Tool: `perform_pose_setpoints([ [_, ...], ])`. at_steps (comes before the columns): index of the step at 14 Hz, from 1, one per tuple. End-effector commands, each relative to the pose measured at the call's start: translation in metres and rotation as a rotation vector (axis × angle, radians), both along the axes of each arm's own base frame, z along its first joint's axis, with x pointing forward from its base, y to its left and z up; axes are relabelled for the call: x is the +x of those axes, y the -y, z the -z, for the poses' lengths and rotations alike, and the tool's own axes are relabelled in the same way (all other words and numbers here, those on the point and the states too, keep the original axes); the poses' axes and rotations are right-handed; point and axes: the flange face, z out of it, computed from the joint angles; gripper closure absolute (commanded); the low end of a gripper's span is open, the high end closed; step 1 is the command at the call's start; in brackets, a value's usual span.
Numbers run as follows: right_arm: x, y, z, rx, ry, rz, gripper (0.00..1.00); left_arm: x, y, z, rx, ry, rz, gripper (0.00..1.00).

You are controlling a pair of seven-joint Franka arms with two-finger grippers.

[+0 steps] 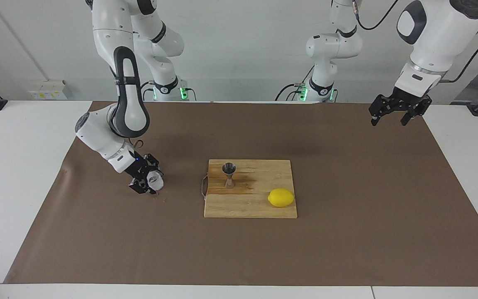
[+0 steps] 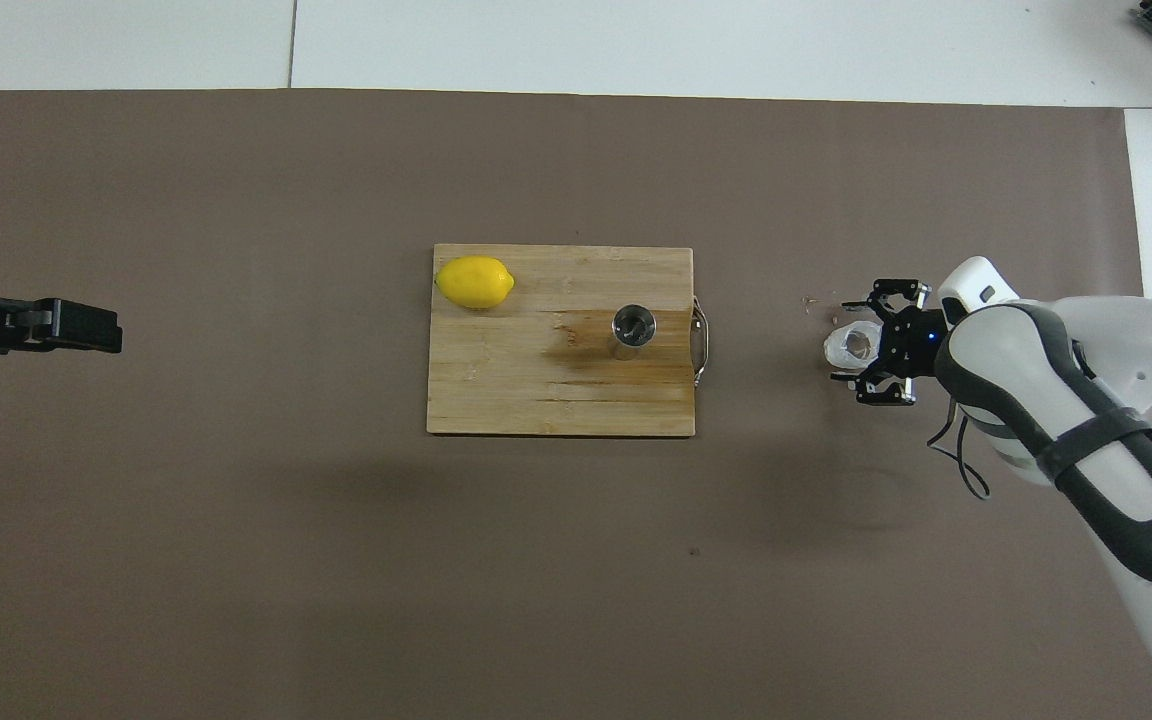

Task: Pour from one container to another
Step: 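Set the white cup down on the table and open the right gripper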

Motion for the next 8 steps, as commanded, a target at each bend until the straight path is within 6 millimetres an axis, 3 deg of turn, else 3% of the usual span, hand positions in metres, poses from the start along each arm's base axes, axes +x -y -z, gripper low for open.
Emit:
perform_pose_setpoints([
  [1,-0.004,-0.016,-0.034,0.025,-0.028,0.064,0.00,-0.006,-0.004,-0.001,-0.006,-0.022,0.007,0.00],
  [5,-0.016,-0.035,-0.080,-0.092,-0.202,0.206,0.00,-0.007,-0.006,-0.012,-0.006,-0.007,0.008,0.00],
  [8,-0.020,-0.055,-0.089,-0.180,-0.290,0.361,0.00,-0.006,-0.005,-0.021,-0.005,0.005,0.012,0.00],
])
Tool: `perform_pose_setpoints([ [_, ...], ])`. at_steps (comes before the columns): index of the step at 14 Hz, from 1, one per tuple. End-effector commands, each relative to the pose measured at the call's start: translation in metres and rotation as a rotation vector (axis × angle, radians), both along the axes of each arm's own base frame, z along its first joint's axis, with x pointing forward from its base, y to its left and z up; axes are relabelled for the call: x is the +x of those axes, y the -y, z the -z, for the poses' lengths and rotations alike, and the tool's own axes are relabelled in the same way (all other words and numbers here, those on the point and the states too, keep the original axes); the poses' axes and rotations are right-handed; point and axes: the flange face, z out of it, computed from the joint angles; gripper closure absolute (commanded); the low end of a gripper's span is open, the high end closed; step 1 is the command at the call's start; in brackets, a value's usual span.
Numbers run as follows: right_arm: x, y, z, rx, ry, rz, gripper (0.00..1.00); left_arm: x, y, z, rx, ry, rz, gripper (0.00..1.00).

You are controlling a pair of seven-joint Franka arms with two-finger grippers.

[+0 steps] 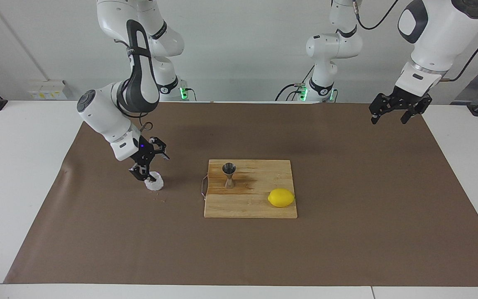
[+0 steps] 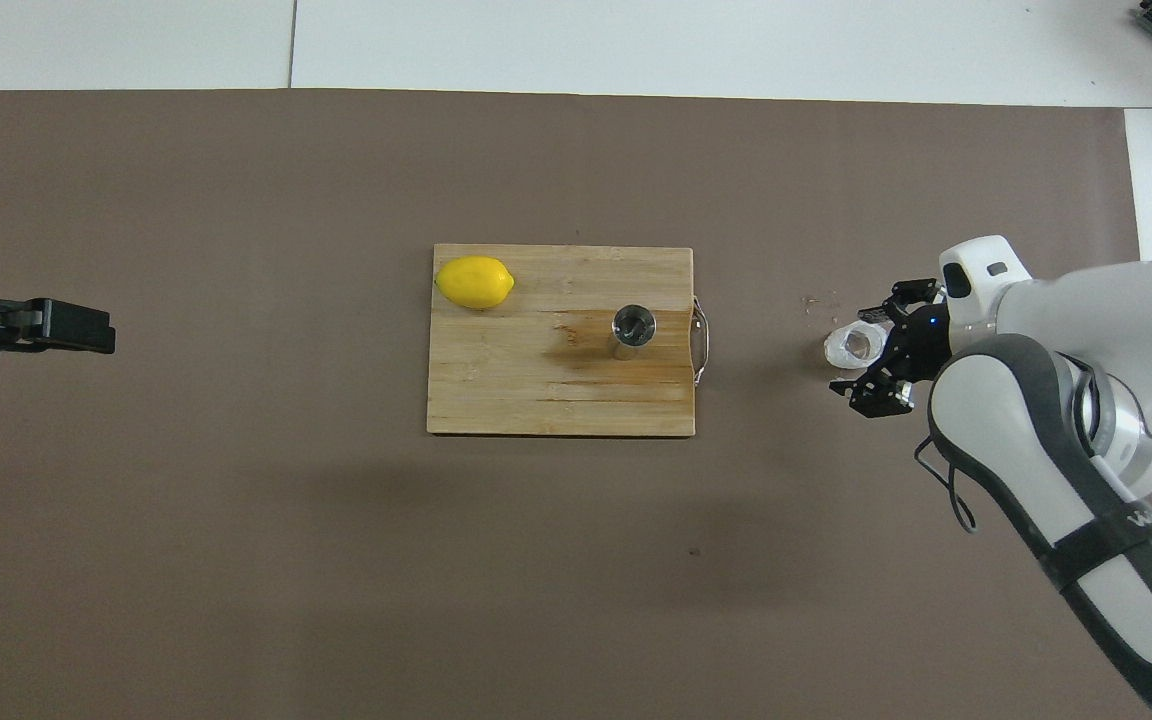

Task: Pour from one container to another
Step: 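Set the white cup down on the table and open the right gripper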

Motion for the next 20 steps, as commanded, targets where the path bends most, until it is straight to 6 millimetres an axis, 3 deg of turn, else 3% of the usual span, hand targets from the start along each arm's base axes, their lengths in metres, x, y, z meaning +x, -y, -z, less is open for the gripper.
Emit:
perform_pose_setpoints([
  [1,-0.006,-0.013,-0.001,-0.077,-0.077,0.135,0.00,-0.009,-0.004,-0.013,0.003,-0.030,0.015,0.00],
  [3,-0.008,-0.016,-0.002,-0.167,-0.132,0.234,0.00,-0.011,-0.004,-0.022,0.001,-0.041,0.014,0.00],
  [6,-0.006,-0.012,-0.013,-0.291,-0.177,0.379,0.00,-0.010,-0.005,-0.020,0.000,-0.039,0.013,0.00],
  [8,-0.006,-0.010,-0.027,-0.324,-0.239,0.530,0.00,-0.012,-0.005,-0.020,0.000,-0.047,0.007,0.00],
  [13,-0.012,-0.014,-0.102,-0.311,-0.341,1.020,0.00,-0.013,-0.004,-0.019,0.000,-0.055,0.007,0.00],
  [16,-0.004,-0.005,-0.169,-0.289,-0.333,1.081,0.00,-0.013,-0.004,-0.018,0.000,-0.056,0.007,0.00],
  [17,-0.002,0.007,-0.193,-0.258,-0.328,1.104,0.00,-0.013,-0.005,-0.018,-0.001,-0.056,0.005,0.00],
  [19,-0.005,0.030,-0.217,-0.211,-0.334,1.114,0.00,-0.013,-0.005,-0.018,-0.001,-0.056,0.005,0.00],
  [20,-0.010,0.031,-0.228,-0.207,-0.303,1.089,0.00,-0.013,-0.004,-0.018,-0.001,-0.056,0.007,0.00],
])
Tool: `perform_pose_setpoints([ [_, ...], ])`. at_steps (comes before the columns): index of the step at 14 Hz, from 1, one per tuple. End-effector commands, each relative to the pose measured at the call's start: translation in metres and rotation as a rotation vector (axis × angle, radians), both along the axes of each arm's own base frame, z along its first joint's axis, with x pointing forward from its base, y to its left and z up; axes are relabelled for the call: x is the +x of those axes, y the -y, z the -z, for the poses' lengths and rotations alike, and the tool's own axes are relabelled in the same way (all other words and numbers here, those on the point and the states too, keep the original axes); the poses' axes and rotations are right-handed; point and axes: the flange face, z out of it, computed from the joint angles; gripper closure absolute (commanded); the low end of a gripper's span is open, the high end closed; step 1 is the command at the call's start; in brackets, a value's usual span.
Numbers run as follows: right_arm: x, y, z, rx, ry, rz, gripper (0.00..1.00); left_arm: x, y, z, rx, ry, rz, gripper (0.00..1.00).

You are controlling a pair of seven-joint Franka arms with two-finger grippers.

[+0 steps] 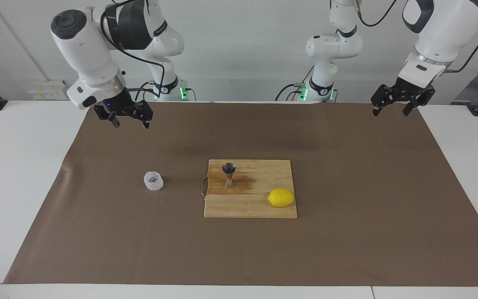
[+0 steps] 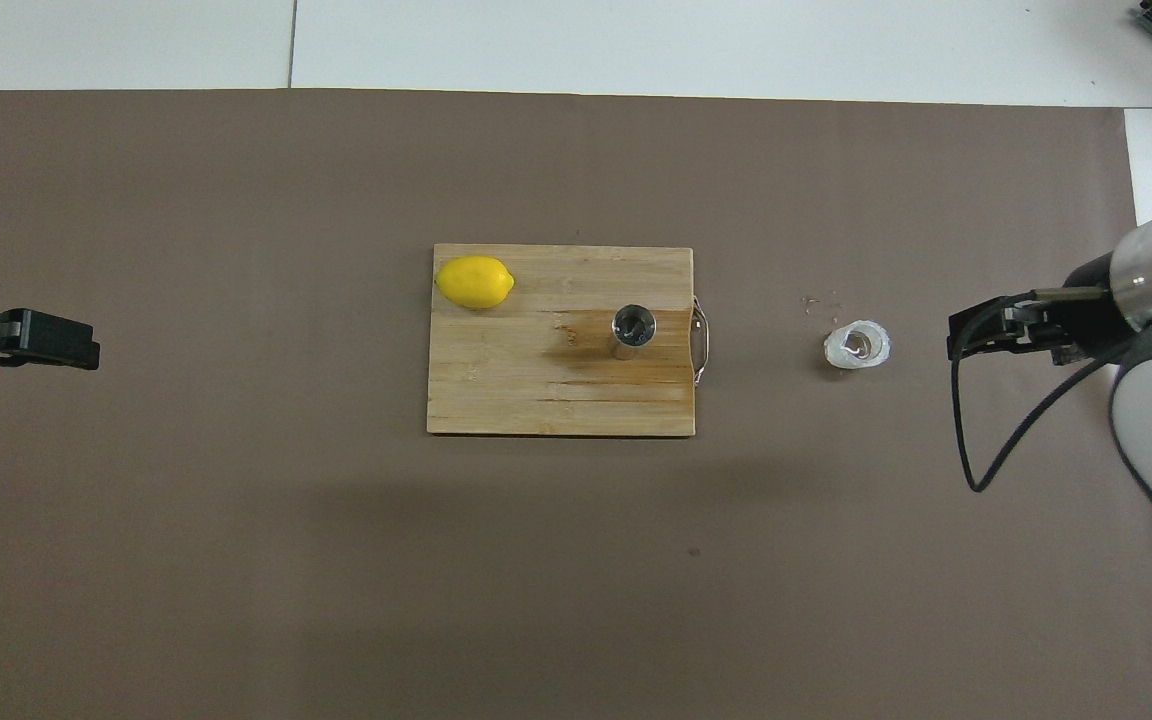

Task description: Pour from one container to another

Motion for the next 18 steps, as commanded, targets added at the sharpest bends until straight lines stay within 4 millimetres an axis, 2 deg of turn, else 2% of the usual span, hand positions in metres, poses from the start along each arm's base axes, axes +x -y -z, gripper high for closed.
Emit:
perform_pose_setpoints([
  [1,-0.006,0.013,-0.022,0.022,0.025,-0.018,0.00,-0.005,-0.004,-0.004,-0.004,-0.008,0.004,0.00],
  [3,-0.009,0.014,-0.026,0.018,0.035,-0.013,0.00,-0.005,-0.003,-0.004,-0.004,-0.008,0.005,0.00],
  [8,-0.009,0.035,-0.026,0.022,0.041,0.023,0.00,-0.005,-0.003,-0.004,-0.004,-0.008,0.005,0.00],
  [18,-0.016,0.040,-0.024,0.023,0.009,0.031,0.00,-0.005,-0.003,-0.004,-0.002,-0.008,0.006,0.00],
])
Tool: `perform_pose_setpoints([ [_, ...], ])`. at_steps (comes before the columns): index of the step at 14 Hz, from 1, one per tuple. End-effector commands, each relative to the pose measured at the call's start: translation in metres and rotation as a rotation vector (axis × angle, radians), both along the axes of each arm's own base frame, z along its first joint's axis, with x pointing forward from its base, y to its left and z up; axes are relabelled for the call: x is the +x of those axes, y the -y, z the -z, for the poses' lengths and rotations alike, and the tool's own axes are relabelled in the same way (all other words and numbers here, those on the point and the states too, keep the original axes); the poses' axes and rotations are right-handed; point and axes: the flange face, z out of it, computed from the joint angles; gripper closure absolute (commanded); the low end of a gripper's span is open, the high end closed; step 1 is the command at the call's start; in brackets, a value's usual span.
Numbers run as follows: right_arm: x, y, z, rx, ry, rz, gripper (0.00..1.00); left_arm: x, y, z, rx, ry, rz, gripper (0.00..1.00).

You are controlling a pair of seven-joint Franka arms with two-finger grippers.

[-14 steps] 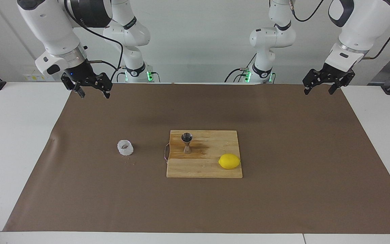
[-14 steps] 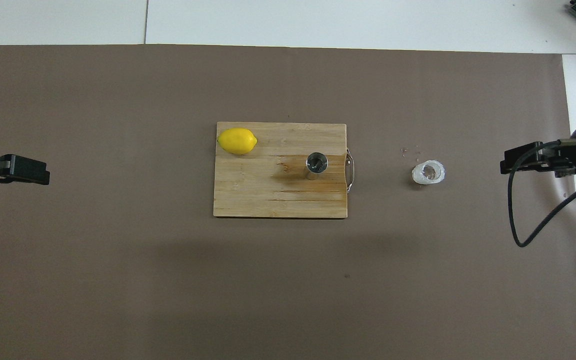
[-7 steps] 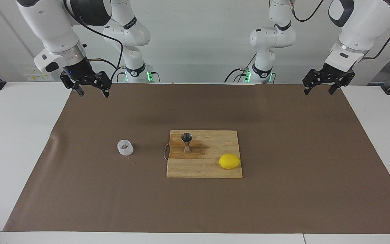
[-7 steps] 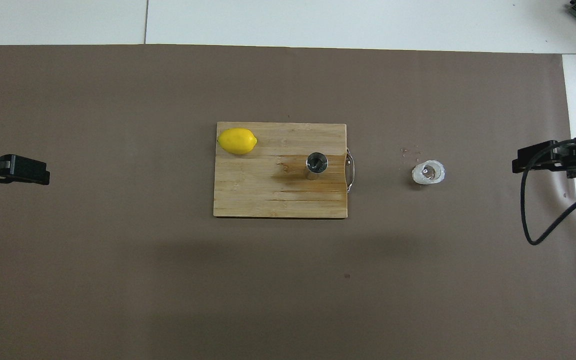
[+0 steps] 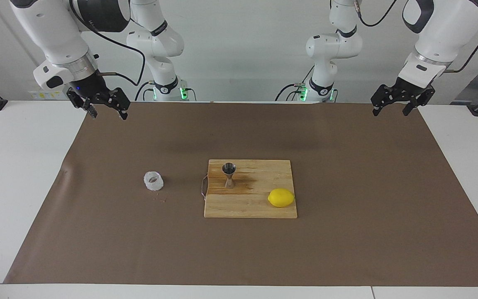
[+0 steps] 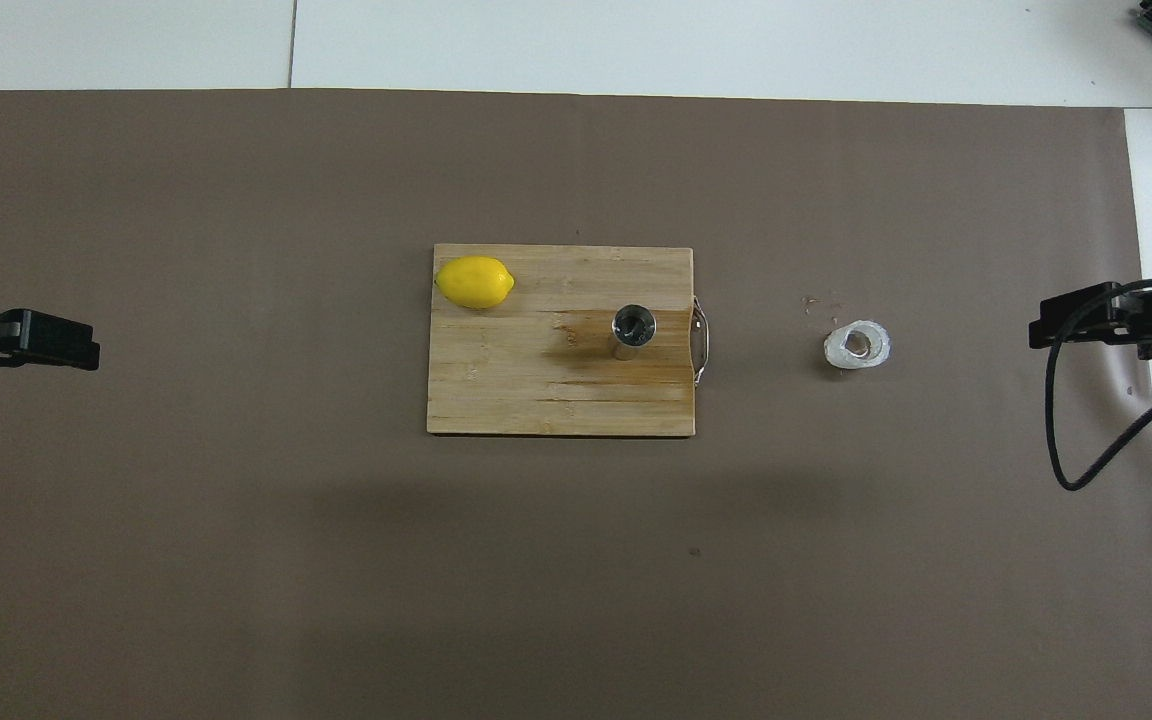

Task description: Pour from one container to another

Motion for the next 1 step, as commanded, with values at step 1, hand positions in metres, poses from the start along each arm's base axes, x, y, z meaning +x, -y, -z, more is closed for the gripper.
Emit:
perform_pose_setpoints([
  [1,-0.0070,0.0041,-0.0013,0.022,-0.012,-0.010,0.00,-0.0047,-0.0034,-0.0036,-0.002,-0.008,0.006,0.00],
])
